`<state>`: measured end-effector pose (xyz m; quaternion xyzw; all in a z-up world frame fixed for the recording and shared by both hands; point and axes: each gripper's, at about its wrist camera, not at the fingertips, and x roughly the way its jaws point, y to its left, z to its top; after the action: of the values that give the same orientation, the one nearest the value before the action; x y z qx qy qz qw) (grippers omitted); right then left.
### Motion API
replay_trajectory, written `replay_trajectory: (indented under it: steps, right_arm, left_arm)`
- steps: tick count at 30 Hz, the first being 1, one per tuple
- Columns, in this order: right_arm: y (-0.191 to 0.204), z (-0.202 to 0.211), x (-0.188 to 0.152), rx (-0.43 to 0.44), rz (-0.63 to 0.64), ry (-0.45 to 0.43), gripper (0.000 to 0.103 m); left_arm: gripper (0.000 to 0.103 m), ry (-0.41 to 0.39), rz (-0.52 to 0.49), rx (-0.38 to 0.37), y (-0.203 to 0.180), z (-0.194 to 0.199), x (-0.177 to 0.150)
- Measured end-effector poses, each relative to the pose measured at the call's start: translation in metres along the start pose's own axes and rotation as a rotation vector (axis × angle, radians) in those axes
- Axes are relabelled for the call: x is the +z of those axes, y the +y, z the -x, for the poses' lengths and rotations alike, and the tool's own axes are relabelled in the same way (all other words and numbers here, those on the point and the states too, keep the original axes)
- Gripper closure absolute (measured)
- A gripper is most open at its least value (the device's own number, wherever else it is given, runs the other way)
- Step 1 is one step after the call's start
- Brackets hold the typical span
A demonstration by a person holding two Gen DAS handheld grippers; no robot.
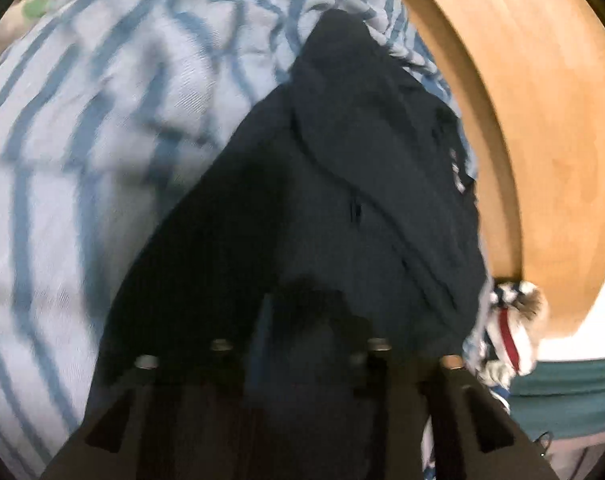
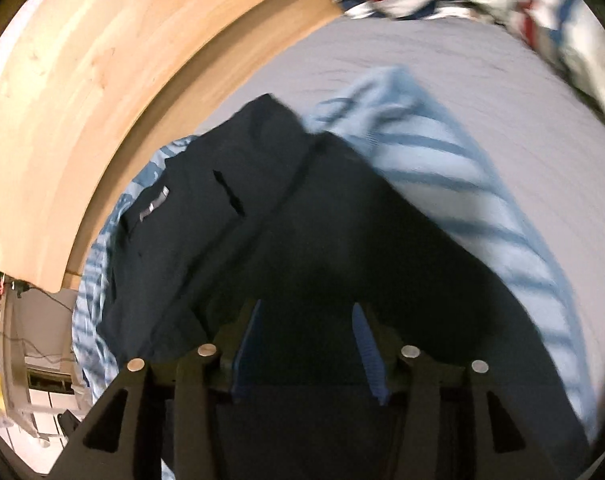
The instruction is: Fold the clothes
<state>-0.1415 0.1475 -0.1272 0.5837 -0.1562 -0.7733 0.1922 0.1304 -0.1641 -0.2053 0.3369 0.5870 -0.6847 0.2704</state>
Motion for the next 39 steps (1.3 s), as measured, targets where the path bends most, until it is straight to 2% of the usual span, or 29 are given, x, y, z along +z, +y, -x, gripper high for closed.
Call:
replay_trajectory:
  steps: [3, 5, 6, 9, 11, 12, 13, 16, 17, 20, 22, 24, 27, 30, 35, 39]
  right_arm:
    - [-0.012, 0.043, -0.045, 0.025, 0.017, -0.022, 0.045]
    - [-0.011, 0.068, -0.075, 0.058, 0.057, -0.039, 0.036]
    - [-0.008, 0.077, -0.087, 0.077, 0.076, -0.039, 0.036]
    - [0.005, 0.092, -0.100, 0.170, 0.056, 0.015, 0.038]
    - [0.021, 0.107, -0.098, 0.239, 0.060, 0.012, 0.038]
    - [0.031, 0.118, -0.098, 0.244, 0.089, -0.012, 0.038]
    - [0.040, 0.129, -0.098, 0.247, 0.116, -0.035, 0.038]
    - [0.056, 0.169, -0.107, 0.236, 0.176, -0.090, 0.038]
    - [0.060, 0.183, -0.111, 0.193, 0.221, -0.115, 0.038]
    - [0.064, 0.223, -0.120, 0.115, 0.319, -0.179, 0.036]
    - [0.061, 0.239, -0.126, 0.126, 0.340, -0.199, 0.036]
    - [0.057, 0.244, -0.133, 0.120, 0.352, -0.235, 0.035]
    - [0.052, 0.244, -0.144, 0.121, 0.357, -0.286, 0.035]
    - [0.043, 0.226, -0.154, 0.141, 0.312, -0.309, 0.035]
    - [0.034, 0.183, -0.148, 0.109, 0.260, -0.296, 0.036]
    - [0.032, 0.160, -0.158, 0.112, 0.250, -0.265, 0.036]
  left_arm:
    - [0.064, 0.010, -0.042, -0.043, 0.008, 0.041, -0.026]
    - [0.064, 0.016, -0.041, -0.058, 0.015, 0.080, -0.040]
    - [0.064, 0.010, -0.037, -0.066, 0.019, 0.102, -0.047]
    - [0.062, -0.070, -0.063, -0.131, 0.015, 0.163, -0.057]
    - [0.060, -0.110, -0.110, -0.148, 0.003, 0.190, -0.063]
    - [0.057, -0.134, -0.144, -0.141, -0.004, 0.204, -0.067]
    - [0.056, -0.160, -0.190, -0.099, -0.017, 0.206, -0.067]
    - [0.055, -0.239, -0.376, 0.087, -0.048, 0.215, -0.076]
    - [0.055, -0.256, -0.437, 0.133, -0.057, 0.218, -0.085]
    - [0.055, -0.291, -0.494, 0.131, -0.064, 0.232, -0.110]
    - [0.055, -0.317, -0.496, 0.099, -0.067, 0.239, -0.120]
    - [0.055, -0.359, -0.522, 0.076, -0.071, 0.244, -0.128]
    - [0.055, -0.440, -0.592, 0.100, -0.074, 0.241, -0.140]
    - [0.055, -0.450, -0.604, 0.130, -0.070, 0.235, -0.144]
    - [0.055, -0.467, -0.593, 0.138, -0.063, 0.218, -0.134]
    - [0.055, -0.520, -0.632, 0.079, -0.057, 0.215, -0.138]
